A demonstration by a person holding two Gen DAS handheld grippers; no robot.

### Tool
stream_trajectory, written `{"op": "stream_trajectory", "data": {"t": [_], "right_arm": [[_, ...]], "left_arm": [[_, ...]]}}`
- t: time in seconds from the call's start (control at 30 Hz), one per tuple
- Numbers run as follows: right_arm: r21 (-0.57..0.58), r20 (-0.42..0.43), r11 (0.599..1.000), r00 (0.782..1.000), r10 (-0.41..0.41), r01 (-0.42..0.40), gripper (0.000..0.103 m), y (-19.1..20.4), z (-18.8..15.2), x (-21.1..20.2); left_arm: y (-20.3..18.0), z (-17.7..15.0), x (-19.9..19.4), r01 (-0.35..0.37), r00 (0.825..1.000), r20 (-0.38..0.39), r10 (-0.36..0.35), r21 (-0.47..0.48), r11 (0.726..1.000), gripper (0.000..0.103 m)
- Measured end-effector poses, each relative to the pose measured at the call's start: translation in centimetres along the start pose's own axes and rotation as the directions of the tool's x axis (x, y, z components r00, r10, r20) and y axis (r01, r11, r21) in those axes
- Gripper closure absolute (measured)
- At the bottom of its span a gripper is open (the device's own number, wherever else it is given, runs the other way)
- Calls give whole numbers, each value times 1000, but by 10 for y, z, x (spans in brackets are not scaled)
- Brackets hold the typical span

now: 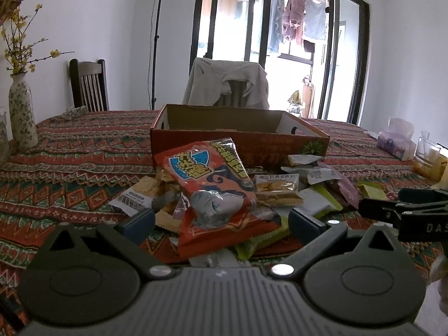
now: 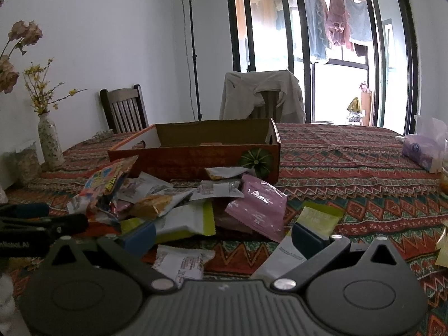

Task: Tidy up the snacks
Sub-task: 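Grasp the green-and-white bar with the right tool while the left tool grasps the red chip bag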

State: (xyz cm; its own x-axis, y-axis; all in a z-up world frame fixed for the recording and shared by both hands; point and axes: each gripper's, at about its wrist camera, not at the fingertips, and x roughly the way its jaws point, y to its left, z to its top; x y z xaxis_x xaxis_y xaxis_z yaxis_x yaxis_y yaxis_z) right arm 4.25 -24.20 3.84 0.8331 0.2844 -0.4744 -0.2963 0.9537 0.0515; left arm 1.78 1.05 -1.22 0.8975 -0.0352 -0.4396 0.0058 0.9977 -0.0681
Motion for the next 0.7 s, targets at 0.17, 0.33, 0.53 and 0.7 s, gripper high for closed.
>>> {"op": "stream_trajectory", "data": {"t": [0.17, 0.33, 0.53, 0.7], "right_arm": [[6, 9, 1000, 1000, -27, 27, 0, -3, 0, 2], [40, -6, 995, 995, -96, 96, 2, -13, -4, 8], [48, -33, 979, 980, -196, 198, 23, -30, -5, 19], [39, -128, 969, 963, -237, 243, 39, -42, -4, 41]], "left_arm": [[1, -3, 0, 7, 1000, 6, -7, -8, 1000, 0], [2, -5, 3, 4, 1000, 8, -4, -13, 1000, 0], [6, -6, 5, 2, 1000, 10, -2, -29, 1000, 0], [5, -8, 7, 3, 1000, 3, -2, -39, 999, 0]]}}
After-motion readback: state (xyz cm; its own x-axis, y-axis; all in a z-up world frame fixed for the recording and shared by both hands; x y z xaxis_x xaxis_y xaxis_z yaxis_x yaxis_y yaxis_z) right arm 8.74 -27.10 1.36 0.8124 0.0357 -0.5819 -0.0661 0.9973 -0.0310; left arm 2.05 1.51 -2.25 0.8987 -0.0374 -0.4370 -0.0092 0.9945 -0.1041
